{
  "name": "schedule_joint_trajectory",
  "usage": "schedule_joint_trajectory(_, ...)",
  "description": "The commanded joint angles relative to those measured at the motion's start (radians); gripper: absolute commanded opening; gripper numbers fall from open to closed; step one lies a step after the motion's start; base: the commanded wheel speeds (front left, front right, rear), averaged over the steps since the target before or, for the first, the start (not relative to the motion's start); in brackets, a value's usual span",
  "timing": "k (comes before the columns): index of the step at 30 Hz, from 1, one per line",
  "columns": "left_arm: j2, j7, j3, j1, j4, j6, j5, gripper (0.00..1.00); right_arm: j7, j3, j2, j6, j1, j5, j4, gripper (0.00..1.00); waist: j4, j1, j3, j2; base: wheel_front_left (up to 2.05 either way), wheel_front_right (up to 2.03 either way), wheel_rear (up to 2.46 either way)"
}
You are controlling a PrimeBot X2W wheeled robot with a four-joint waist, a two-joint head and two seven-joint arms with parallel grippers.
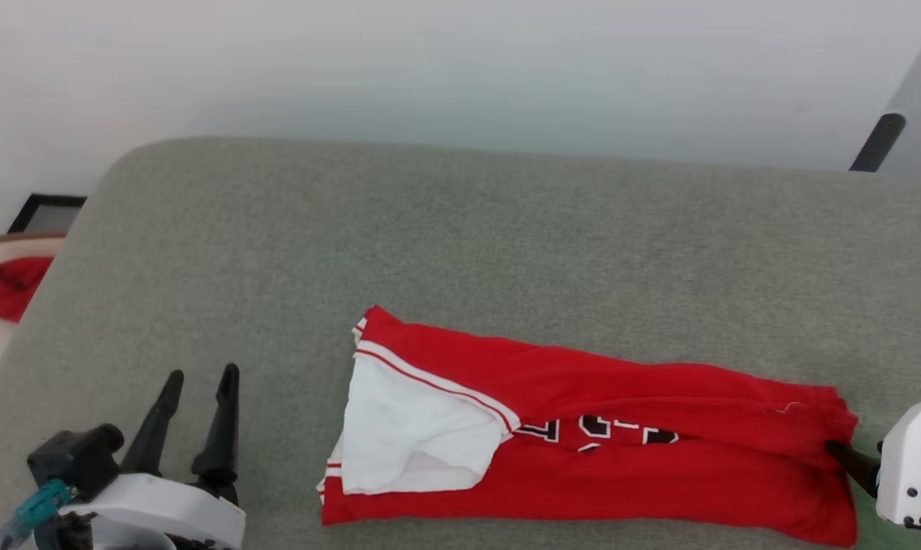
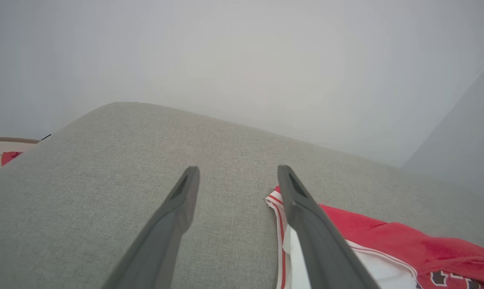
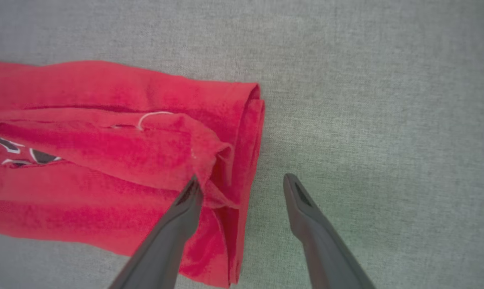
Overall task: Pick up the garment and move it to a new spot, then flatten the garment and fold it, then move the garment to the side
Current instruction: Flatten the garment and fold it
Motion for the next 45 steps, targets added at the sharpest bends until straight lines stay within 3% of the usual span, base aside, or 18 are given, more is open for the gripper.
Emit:
schedule_joint_trajectory(1,-0.011,-0.003,0.014,0.010,0.004,-0.011,0.012,1.00,0.007,-0.001,0.001,-0.001,-0.012,-0.006,0.007,1.00,0.022,0.0000,0.025,0.0000,0.00,0.00,0.00)
schedule_joint_trajectory(15,-0.161,-0.003,0.148,-0.023,0.093,-0.140,0.124,1.00,0.070,0.047,0.052,-0.001,-0.103,0.000,0.196,1.00,0.059,0.0000,0.099,0.0000,0.00,0.00,0.00)
schedule_joint_trajectory(16,-0.168,-0.003,0.156,-0.023,0.096,-0.147,0.131,1.00,0.084,0.054,0.054,-0.001,-0.104,0.005,0.208,0.83,0.060,0.0000,0.101,0.0000,0.00,0.00,0.00)
schedule_joint_trajectory(17,-0.174,-0.003,0.163,-0.023,0.099,-0.152,0.136,1.00,0.099,0.064,0.055,-0.001,-0.105,0.009,0.215,0.35,0.061,0.0000,0.102,0.0000,0.00,0.00,0.00)
schedule_joint_trajectory(18,-0.179,-0.003,0.170,-0.023,0.103,-0.157,0.141,1.00,0.110,0.077,0.054,0.000,-0.107,0.015,0.217,0.00,0.063,0.0000,0.104,0.0000,0.00,0.00,0.00)
schedule_joint_trajectory(23,-0.203,-0.003,0.203,-0.022,0.115,-0.177,0.158,1.00,0.139,0.090,0.020,-0.001,-0.118,0.039,0.215,0.00,0.066,0.0000,0.108,0.0000,0.00,0.00,0.00)
schedule_joint_trajectory(33,-0.232,-0.003,0.241,-0.011,0.132,-0.201,0.184,1.00,0.072,0.054,-0.046,-0.002,-0.186,0.020,0.212,0.00,0.066,0.0000,0.087,0.0000,0.00,0.00,0.00)
schedule_joint_trajectory(45,-0.227,-0.002,0.251,0.028,0.145,-0.212,0.197,1.00,-0.009,-0.001,-0.147,-0.001,-0.240,0.005,0.375,0.00,0.067,0.0000,0.035,0.0000,0.00,0.00,0.00)
